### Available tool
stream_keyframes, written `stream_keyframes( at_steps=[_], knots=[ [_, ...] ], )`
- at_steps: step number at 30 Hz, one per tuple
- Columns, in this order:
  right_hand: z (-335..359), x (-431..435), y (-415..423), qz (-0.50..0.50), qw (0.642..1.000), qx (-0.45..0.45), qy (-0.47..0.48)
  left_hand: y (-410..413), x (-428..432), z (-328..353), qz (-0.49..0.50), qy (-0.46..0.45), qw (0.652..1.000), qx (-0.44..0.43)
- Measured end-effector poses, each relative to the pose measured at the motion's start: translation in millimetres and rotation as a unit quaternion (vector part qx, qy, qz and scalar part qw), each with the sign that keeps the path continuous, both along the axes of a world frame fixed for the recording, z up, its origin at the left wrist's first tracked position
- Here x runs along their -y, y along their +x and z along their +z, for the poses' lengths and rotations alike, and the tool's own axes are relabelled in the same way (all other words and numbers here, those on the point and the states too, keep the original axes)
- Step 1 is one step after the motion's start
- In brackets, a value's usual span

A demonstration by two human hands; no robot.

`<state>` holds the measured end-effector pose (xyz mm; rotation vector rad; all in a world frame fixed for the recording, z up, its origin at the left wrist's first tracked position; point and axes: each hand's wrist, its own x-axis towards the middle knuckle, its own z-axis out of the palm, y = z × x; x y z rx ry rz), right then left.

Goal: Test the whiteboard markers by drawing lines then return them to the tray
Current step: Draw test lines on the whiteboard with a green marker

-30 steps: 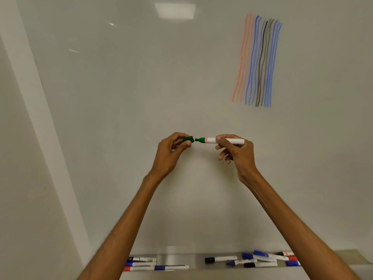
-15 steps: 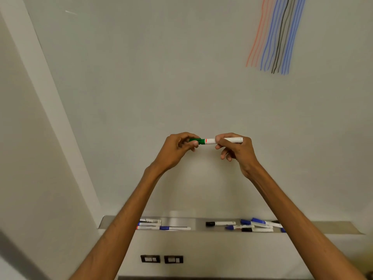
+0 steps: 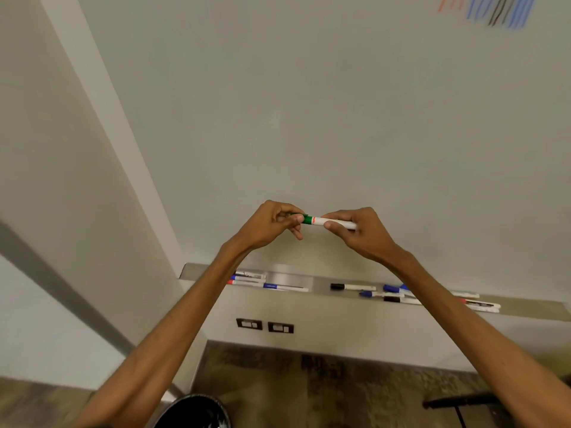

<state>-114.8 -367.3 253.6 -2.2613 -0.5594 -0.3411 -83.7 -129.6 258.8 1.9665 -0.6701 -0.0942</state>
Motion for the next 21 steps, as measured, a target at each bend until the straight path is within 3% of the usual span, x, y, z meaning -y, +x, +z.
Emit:
stream_keyframes(
  at_steps=[4, 10, 21],
  knots=[
    [-21.0, -17.9, -3.8, 0.024, 0.999, 0.017, -0.018, -17.9, -18.1, -23.0, 0.028, 0.005, 1.0, -0.001],
    [-44.5, -53.5, -2.5, 0.064, 0.993, -0.095, 0.017, -45.0, -51.6, -53.8, 0.082, 0.007, 0.996, -0.019],
    [-125.1, -158.0, -8.8, 0.195, 0.958, -0.181, -0.104, -109.4, -139.7, -141.5, 0.188, 0.147, 0.966, -0.102]
  ],
)
